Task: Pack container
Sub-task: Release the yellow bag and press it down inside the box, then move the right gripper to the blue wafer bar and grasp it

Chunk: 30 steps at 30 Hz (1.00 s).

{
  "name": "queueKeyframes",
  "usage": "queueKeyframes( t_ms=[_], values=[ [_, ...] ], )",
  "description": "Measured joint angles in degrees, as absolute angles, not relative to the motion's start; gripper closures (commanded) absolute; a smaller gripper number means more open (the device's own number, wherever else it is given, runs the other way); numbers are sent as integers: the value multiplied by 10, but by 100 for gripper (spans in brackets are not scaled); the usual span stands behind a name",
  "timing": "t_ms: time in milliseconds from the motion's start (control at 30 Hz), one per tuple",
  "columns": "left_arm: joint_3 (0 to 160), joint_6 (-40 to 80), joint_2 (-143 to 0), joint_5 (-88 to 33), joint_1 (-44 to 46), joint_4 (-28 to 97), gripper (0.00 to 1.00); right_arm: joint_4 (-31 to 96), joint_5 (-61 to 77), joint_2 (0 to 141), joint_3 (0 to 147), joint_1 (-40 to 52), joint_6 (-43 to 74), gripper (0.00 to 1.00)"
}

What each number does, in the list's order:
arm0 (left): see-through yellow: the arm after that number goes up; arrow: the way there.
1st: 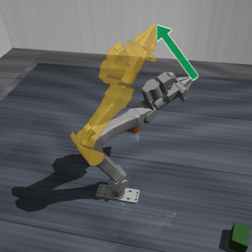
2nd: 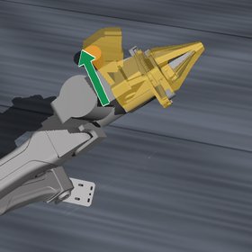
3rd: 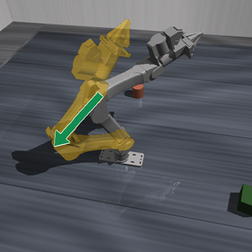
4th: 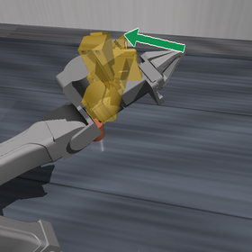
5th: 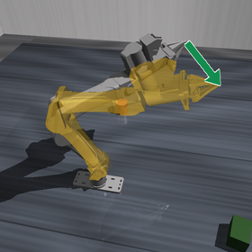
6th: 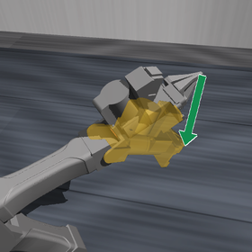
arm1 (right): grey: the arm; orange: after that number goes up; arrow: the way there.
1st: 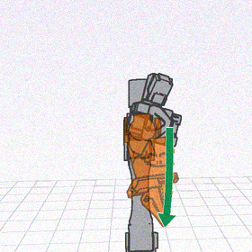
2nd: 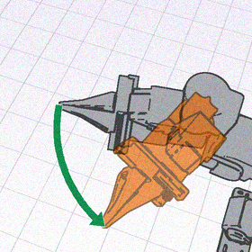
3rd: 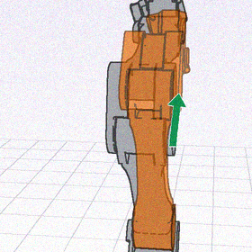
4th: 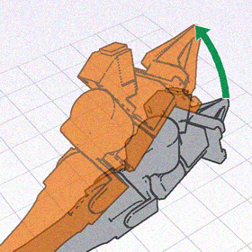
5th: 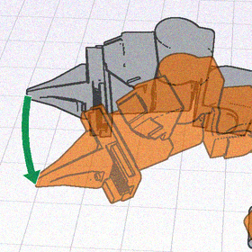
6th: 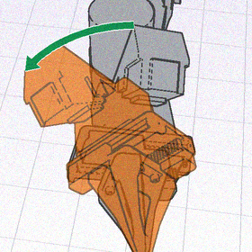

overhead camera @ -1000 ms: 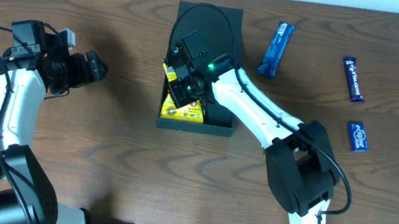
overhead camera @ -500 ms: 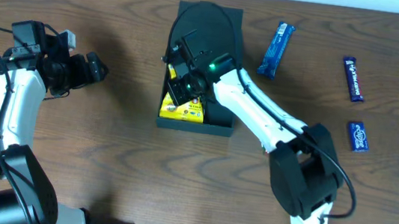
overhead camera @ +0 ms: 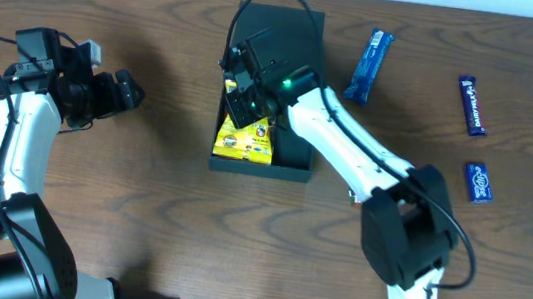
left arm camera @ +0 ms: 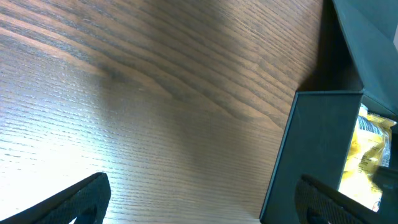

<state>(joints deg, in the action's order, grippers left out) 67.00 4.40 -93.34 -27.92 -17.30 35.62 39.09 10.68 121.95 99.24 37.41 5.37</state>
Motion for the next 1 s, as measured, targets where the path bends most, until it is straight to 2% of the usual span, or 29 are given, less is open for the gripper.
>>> queueKeyframes(
  t_ms=[233, 367, 533, 567, 633, 667, 700, 733, 833, 1000],
  values=[
    [670, 44, -933, -279, -172, 356, 5, 377, 106, 1241, 994, 373, 54, 99],
    [670, 44, -933, -279, -163, 358, 5, 427, 106, 1236, 1025, 362, 54, 99],
    [670, 43, -933, -279, -112, 355, 4, 461, 92, 1169, 1063, 318, 44, 99],
    [670, 42, -934, -279, -94, 353, 7, 475, 84, 1146, 1069, 301, 43, 99],
    [670, 43, -937, -281, -70, 350, 54, 501, 70, 1117, 1079, 262, 44, 99],
    [670, 42, -941, -281, -60, 347, 66, 513, 65, 1107, 1082, 243, 46, 99],
    [670, 42, -945, -281, -53, 345, 70, 529, 57, 1100, 1082, 222, 53, 99],
    [671, 42, -958, -281, -39, 340, 70, 535, 52, 1100, 1079, 191, 58, 99],
    [672, 56, -992, -281, -18, 325, 93, 540, 43, 1105, 1041, 145, 78, 99],
    [672, 81, -1028, -288, 6, 295, 94, 489, 41, 1125, 994, 98, 119, 99]
  ],
)
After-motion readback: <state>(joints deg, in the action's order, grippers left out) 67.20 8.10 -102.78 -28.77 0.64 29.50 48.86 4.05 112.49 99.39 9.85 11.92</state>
